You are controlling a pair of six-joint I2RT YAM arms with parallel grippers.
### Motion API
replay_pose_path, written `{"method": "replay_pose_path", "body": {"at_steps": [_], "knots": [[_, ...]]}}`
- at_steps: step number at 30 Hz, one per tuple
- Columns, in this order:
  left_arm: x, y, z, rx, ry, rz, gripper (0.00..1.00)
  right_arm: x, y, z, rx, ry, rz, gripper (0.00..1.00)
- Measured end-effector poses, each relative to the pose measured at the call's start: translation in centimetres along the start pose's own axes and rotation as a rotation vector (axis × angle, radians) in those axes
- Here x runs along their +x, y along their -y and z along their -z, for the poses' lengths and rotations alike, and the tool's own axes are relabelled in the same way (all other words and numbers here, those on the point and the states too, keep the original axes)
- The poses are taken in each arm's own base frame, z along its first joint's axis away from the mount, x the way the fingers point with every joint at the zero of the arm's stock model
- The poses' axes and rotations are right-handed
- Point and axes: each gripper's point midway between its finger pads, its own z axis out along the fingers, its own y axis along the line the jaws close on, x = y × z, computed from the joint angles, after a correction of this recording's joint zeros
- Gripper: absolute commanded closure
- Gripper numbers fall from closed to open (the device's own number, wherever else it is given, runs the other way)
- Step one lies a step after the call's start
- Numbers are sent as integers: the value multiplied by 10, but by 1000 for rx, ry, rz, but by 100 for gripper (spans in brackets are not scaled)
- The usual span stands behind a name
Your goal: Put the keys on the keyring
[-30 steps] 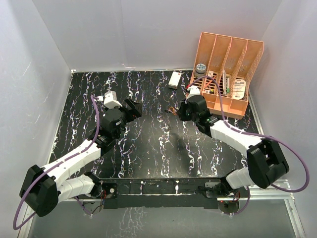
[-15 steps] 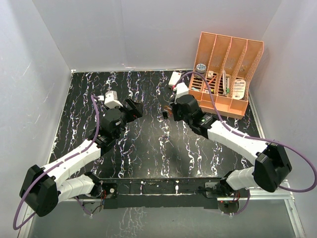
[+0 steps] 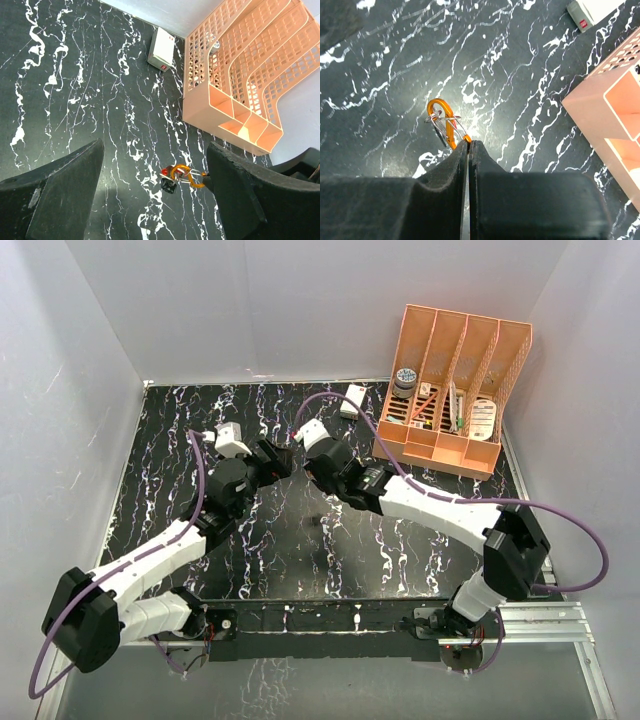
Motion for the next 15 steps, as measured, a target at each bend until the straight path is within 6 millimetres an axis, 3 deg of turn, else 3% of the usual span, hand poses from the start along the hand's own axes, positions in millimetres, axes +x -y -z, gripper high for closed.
{"method": "replay_pose_path", "body": {"at_steps": [6,15], "knots": [[18,-5,-7,-9,-53,-23,22,19,-5,0,26,-73,81,100],[46,1,-16,68,-150,-36,29,18,-1,4,60,-76,113,100]]}}
